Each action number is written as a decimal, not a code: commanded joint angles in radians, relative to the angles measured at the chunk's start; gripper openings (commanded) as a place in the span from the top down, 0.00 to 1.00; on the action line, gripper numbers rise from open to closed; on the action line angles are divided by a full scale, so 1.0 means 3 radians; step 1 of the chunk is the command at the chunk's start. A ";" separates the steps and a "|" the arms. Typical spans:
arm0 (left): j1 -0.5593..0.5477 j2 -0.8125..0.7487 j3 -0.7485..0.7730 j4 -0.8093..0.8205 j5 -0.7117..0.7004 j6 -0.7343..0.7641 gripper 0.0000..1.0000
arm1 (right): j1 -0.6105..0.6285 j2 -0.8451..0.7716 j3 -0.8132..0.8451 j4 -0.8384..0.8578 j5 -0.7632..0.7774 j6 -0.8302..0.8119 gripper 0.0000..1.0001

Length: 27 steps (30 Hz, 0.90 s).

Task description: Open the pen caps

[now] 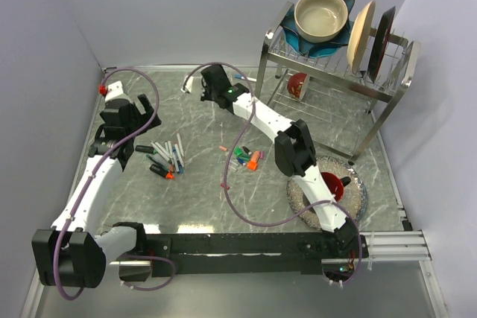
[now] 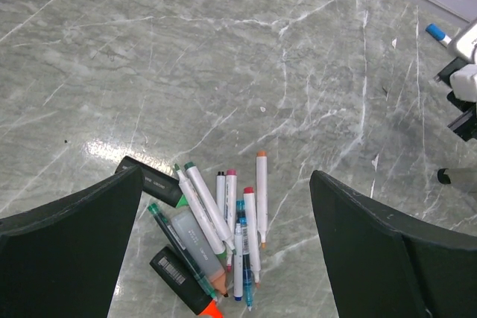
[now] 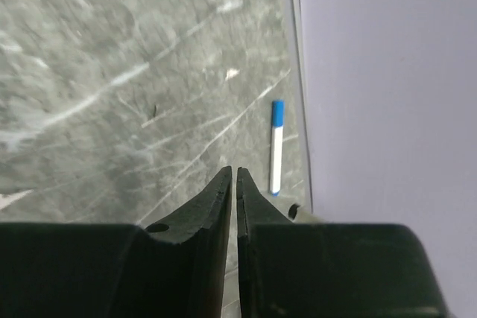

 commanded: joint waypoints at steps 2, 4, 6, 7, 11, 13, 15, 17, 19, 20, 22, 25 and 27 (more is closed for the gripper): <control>0.0009 -0.0097 0.0004 0.0141 0.0091 0.0078 0.01 | -0.0098 -0.0146 -0.0084 0.0079 0.0066 0.0214 0.85; 0.0014 -0.0107 -0.0001 0.0141 0.0091 0.0079 0.01 | -0.0098 -0.0181 -0.0105 0.0074 0.0056 0.0245 0.85; 0.0014 -0.0117 -0.0001 0.0146 0.0101 0.0089 0.01 | -0.0103 -0.0202 -0.0120 0.0074 0.0056 0.0286 0.84; 0.0014 -0.0132 -0.0006 0.0146 0.0101 0.0089 0.01 | -0.0103 -0.0217 -0.0125 0.0074 0.0056 0.0307 0.84; 0.0014 -0.0168 -0.0026 0.0177 0.0142 0.0114 0.01 | -0.0103 -0.0263 -0.0146 0.0033 0.0041 0.0399 0.84; 0.0019 -0.0183 -0.0036 0.0187 0.0167 0.0114 0.01 | -0.0103 -0.0309 -0.0197 0.0039 0.0041 0.0419 0.83; 0.0019 -0.0189 -0.0036 0.0192 0.0173 0.0119 0.01 | -0.0103 -0.0345 -0.0248 0.0044 0.0035 0.0455 0.83; 0.0024 -0.0209 -0.0047 0.0202 0.0193 0.0125 0.01 | -0.0103 -0.0381 -0.0258 0.0013 0.0025 0.0506 0.83; 0.0024 -0.0240 -0.0057 0.0217 0.0219 0.0135 0.01 | -0.0103 -0.0411 -0.0263 -0.0038 0.0010 0.0537 0.83; 0.0024 -0.0245 -0.0067 0.0223 0.0229 0.0140 0.01 | -0.0103 -0.0427 -0.0289 -0.0043 0.0005 0.0562 0.83; 0.0029 -0.0270 -0.0077 0.0238 0.0264 0.0145 0.01 | -0.0103 -0.0488 -0.0320 -0.0064 -0.0005 0.0583 0.83; 0.0029 -0.0296 -0.0093 0.0253 0.0321 0.0150 0.01 | -0.0103 -0.0575 -0.0396 -0.0094 -0.0031 0.0619 0.82; 0.0029 -0.0301 -0.0098 0.0268 0.0331 0.0160 0.01 | -0.0103 -0.0652 -0.0463 -0.0110 -0.0051 0.0644 0.82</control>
